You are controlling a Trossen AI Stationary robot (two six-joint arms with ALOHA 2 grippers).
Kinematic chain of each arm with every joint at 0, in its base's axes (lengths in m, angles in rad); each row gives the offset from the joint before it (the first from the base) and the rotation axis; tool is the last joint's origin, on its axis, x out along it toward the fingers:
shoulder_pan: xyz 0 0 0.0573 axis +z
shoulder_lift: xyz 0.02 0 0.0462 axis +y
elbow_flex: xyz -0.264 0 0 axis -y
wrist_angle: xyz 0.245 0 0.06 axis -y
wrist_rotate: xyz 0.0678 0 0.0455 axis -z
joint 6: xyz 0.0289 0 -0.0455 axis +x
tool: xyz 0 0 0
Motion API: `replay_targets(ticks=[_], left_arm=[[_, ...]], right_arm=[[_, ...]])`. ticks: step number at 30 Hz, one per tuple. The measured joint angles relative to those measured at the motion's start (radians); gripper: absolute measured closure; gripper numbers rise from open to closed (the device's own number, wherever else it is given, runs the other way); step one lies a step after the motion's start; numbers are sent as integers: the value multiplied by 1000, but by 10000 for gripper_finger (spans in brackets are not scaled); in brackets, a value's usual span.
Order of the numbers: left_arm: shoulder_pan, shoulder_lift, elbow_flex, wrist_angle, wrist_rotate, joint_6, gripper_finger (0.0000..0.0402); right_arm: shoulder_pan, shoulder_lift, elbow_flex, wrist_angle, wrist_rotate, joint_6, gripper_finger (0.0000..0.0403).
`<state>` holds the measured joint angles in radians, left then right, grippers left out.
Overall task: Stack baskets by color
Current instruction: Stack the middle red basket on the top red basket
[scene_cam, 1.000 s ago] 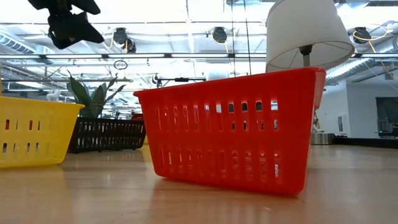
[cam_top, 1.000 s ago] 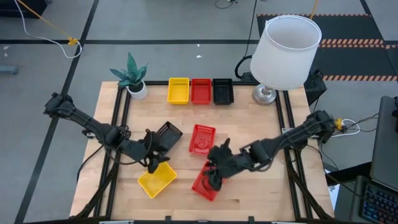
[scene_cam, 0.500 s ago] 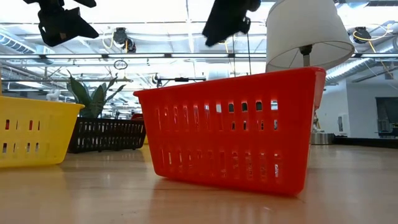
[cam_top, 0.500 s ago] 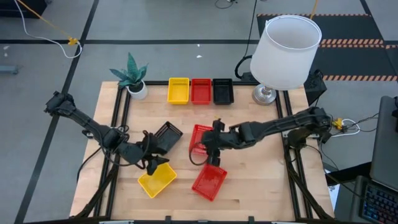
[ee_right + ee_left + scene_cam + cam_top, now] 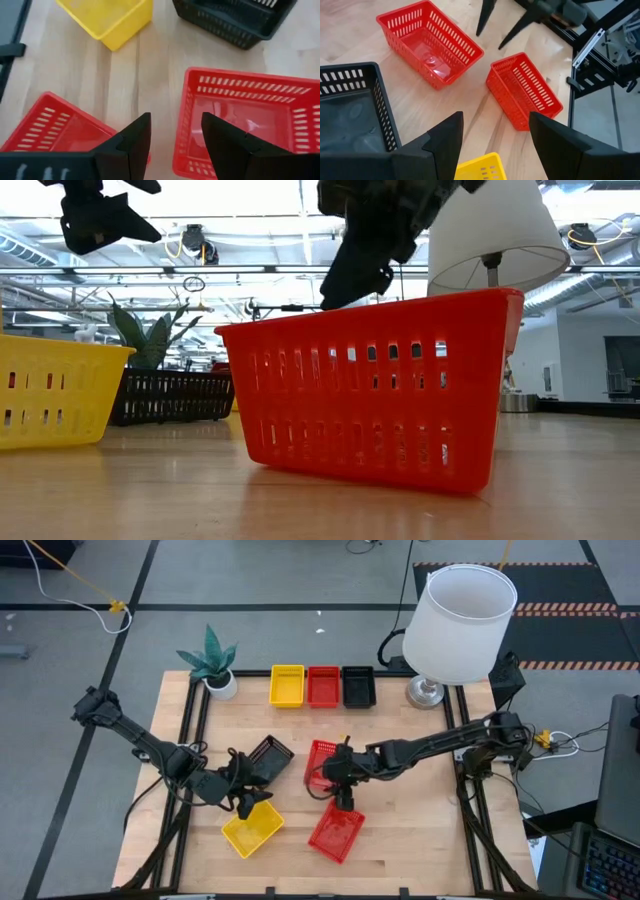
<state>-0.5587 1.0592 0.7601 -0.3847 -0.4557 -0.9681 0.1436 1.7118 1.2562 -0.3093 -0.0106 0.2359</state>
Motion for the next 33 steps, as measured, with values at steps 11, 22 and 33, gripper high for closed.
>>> replay_targets(ticks=[11, 22, 33], left_arm=[[0, 0, 0, -7, 0, -7, 174], [5, 0, 0, -13, 0, -30, 174], [43, 0, -1, -25, -1, -64, 174]], right_arm=[[-5, 1, -185, 218, -23, 21, 234], [-5, 24, -250, 305, -41, 23, 240], [-5, 86, -251, 401, -33, 13, 285]])
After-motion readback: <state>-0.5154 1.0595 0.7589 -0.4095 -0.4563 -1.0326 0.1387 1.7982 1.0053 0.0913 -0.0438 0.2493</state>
